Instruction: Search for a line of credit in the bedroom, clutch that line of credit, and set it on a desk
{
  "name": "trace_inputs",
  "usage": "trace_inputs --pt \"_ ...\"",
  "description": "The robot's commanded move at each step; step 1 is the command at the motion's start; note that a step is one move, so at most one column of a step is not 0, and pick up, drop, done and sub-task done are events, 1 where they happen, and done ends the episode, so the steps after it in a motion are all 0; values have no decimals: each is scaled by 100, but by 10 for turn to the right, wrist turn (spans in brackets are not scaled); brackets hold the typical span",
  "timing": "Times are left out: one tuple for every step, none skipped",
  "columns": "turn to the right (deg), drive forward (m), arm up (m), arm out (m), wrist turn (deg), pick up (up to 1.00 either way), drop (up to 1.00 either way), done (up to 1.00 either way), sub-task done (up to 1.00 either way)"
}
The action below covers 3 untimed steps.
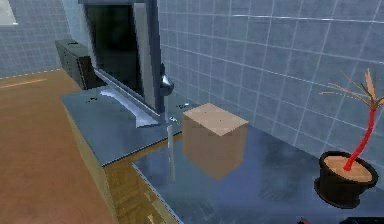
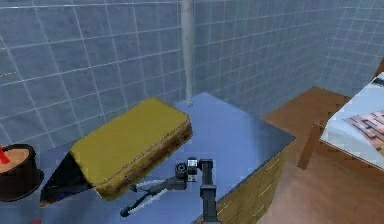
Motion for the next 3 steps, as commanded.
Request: trace_inputs --pt "0 0 10 0 0 0 0 0 0" --pt "0 0 0 -8 0 0 0 0 0" --pt "0 0 0 0 0 0 0 100 0"
